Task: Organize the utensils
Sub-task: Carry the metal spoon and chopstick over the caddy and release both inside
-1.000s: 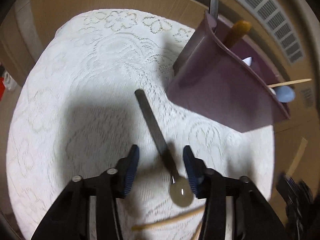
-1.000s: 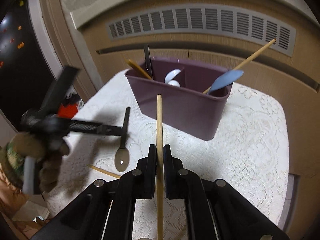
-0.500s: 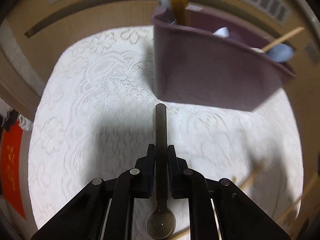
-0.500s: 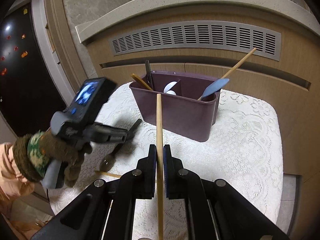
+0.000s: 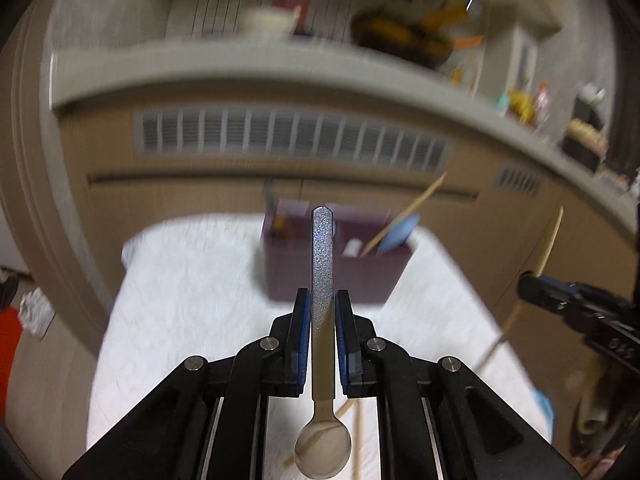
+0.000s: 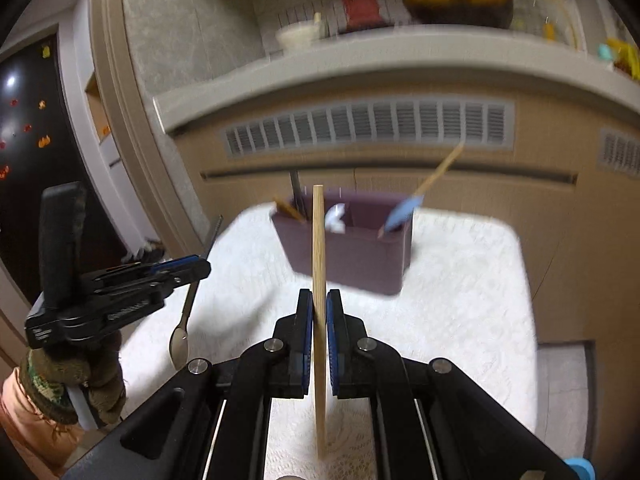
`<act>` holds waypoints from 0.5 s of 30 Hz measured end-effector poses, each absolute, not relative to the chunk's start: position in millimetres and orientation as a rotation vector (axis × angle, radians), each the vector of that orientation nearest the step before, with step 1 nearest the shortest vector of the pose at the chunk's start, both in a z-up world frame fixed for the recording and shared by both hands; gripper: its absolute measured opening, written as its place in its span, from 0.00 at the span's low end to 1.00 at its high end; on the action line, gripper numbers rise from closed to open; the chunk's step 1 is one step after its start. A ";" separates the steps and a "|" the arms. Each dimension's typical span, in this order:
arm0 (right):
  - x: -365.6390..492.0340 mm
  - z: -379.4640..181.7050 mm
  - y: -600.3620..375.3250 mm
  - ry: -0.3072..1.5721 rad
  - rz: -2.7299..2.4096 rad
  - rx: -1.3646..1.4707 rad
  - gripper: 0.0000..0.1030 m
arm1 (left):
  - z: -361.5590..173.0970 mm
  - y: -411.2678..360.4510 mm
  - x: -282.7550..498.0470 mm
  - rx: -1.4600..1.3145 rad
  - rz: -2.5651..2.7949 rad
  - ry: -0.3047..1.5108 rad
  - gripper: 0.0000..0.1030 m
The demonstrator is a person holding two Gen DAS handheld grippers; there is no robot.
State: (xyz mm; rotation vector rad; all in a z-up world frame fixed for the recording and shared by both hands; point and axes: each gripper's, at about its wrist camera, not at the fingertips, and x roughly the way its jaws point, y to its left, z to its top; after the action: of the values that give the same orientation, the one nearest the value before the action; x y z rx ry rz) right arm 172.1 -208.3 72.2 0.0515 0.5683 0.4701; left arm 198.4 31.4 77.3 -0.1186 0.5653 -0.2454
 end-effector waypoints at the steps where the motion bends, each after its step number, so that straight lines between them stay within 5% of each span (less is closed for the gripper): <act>1: 170.7 83.9 -208.8 0.538 0.464 0.046 0.07 | 94.0 31.3 197.6 -0.117 -0.261 0.520 0.12; 15: 228.3 230.6 -178.3 0.208 0.361 -0.103 0.07 | 223.1 38.9 275.7 -0.105 -0.302 0.195 0.12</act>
State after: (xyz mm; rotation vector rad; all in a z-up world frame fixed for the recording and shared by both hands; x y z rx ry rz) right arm 228.3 -178.3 230.6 -0.1027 0.2080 0.3610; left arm 275.7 38.9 223.1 -0.1047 0.1947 -0.3017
